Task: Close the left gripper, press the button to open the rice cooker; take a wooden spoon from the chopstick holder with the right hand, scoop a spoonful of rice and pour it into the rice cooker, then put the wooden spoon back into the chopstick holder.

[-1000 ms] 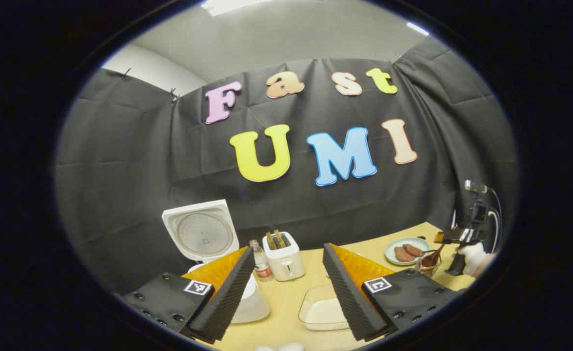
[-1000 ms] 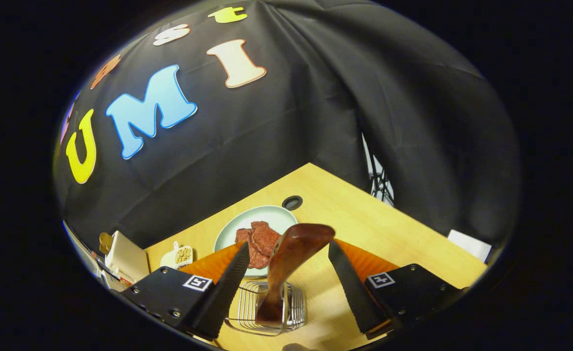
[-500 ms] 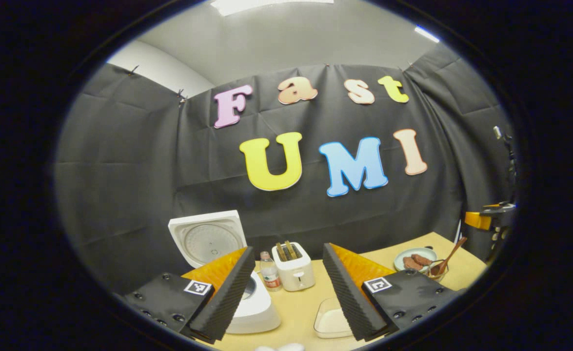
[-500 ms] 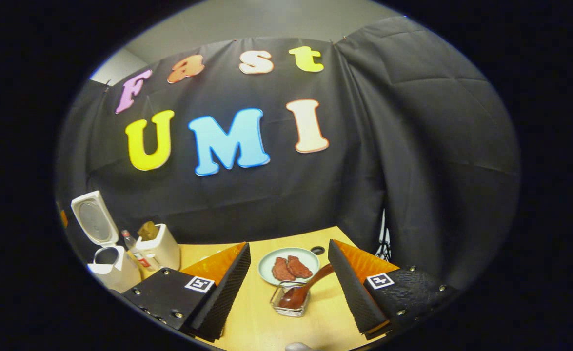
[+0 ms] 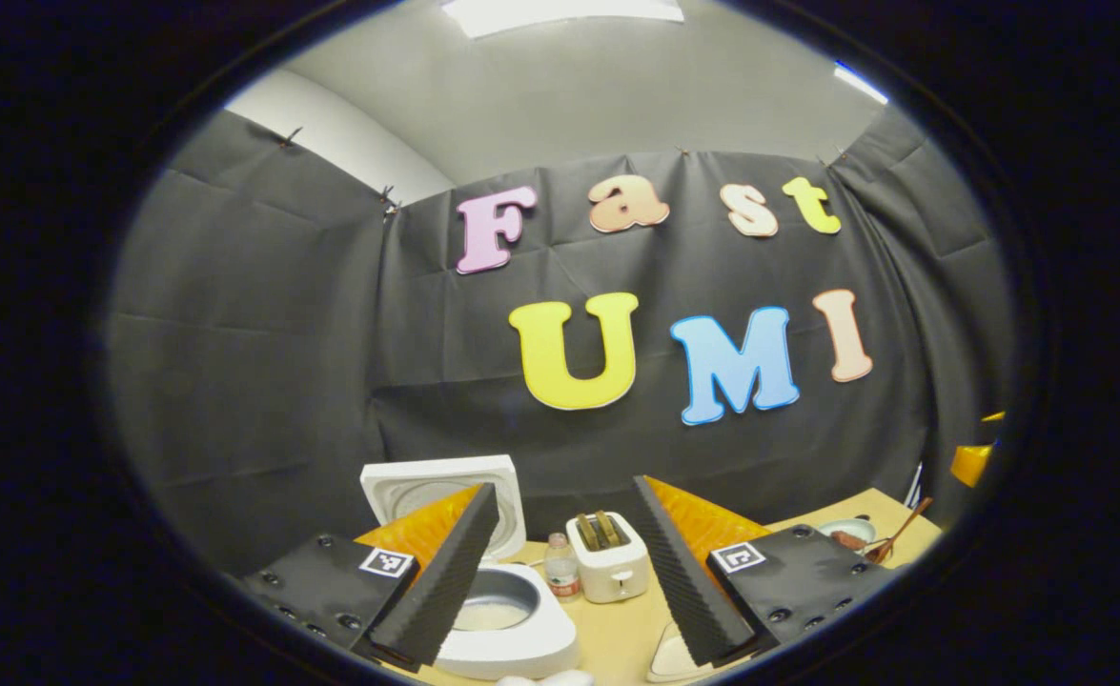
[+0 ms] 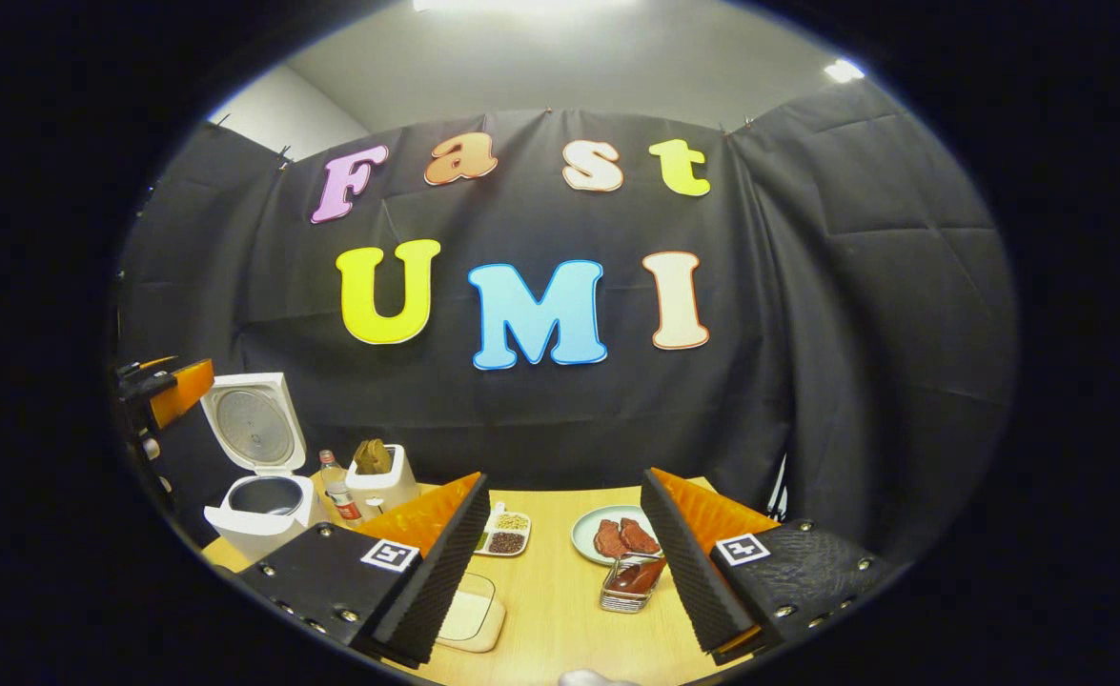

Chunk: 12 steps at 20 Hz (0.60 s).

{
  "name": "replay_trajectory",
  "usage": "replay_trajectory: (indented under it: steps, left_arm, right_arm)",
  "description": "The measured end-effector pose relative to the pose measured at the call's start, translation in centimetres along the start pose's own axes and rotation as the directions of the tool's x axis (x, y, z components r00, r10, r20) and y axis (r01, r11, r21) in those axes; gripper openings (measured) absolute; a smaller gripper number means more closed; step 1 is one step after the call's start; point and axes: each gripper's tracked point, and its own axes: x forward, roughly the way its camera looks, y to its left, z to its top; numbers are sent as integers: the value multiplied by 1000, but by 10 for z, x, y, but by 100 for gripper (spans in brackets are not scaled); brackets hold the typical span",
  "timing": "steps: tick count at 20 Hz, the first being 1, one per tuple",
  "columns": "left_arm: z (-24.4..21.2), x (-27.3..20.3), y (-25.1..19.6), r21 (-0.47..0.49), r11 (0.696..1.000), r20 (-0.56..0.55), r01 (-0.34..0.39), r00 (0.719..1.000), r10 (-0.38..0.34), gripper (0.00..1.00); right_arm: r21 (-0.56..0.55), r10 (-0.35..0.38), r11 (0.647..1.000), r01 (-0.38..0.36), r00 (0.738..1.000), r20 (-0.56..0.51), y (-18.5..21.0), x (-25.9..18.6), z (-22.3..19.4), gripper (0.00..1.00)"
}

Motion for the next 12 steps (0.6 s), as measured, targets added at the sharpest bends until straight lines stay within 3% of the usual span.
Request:
replay_trajectory:
  steps: [3,6,7,8,12]
  left_arm:
    - [25,33,19,-21,1000,33,-2,999,3,98]
    - [52,80,60,-41,997,61,-60,996,62,97]
    - [64,98,74,-37,996,79,-82,993,85,96]
    - [71,115,87,-43,994,88,-99,991,103,96]
    - [83,183,127,-50,990,100,-134,985,139,97]
  right_arm:
    - [-16,13,1000,-13,1000,-8,8,0,5,97]
    - [-26,26,999,-26,1000,-16,14,2,8,97]
    - [-24,29,999,-30,999,-21,16,3,7,92]
    - [-21,34,999,-35,999,-30,19,4,6,97]
    - [-12,41,999,-42,997,-62,22,8,1,92]
